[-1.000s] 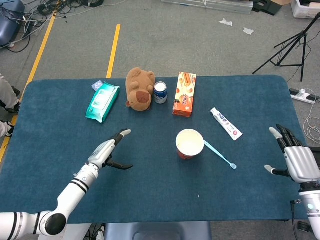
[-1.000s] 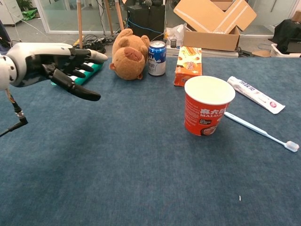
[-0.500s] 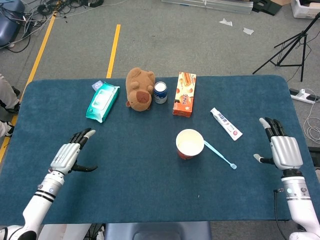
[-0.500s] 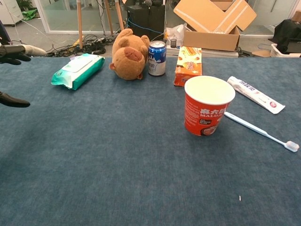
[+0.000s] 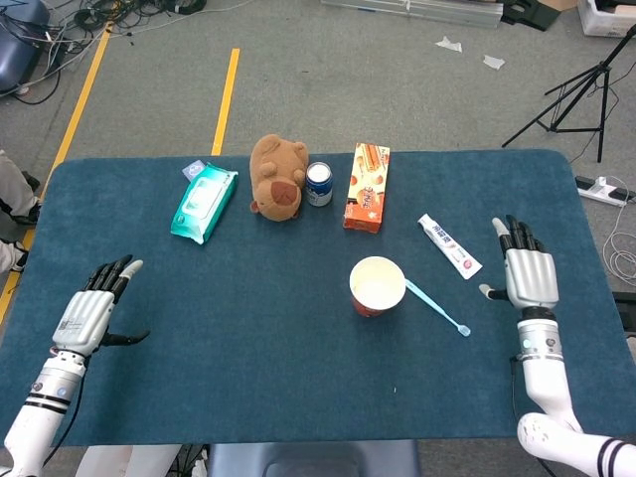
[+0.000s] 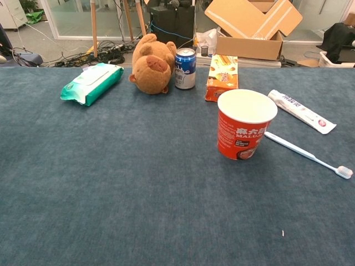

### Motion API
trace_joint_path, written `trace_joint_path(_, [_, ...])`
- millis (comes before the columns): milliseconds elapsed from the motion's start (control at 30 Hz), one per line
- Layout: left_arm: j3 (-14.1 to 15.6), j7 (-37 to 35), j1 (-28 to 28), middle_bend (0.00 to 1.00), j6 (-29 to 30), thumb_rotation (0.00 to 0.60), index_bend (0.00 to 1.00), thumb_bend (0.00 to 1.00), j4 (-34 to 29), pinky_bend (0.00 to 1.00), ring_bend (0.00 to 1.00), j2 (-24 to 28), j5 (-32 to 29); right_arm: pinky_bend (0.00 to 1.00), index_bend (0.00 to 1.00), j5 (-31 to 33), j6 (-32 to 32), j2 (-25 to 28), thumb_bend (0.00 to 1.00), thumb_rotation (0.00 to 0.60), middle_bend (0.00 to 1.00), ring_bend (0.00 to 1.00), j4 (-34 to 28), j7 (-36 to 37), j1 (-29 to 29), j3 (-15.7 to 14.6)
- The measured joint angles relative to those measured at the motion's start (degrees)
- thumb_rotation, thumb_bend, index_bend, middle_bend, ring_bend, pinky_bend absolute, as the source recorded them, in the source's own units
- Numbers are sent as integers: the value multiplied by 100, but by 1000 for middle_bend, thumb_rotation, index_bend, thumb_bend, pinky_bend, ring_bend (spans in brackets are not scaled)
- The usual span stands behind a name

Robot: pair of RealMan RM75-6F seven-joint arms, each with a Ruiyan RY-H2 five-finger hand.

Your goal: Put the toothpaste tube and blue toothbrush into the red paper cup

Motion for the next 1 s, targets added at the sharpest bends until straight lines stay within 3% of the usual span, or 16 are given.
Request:
trace_joint_path(367, [-34,-439,345,16,-24,600,0,0,258,0,0,174,225,222,0,459,-115,-1040,0,600,0,0,1352,-177,595,315])
trace_joint_path(1000, [-114,-649,656,15,-64,600,0,0,416,0,0,323,526,222,0,1013,-1287,-2800,0,600,0,0,4627,96,1790,838])
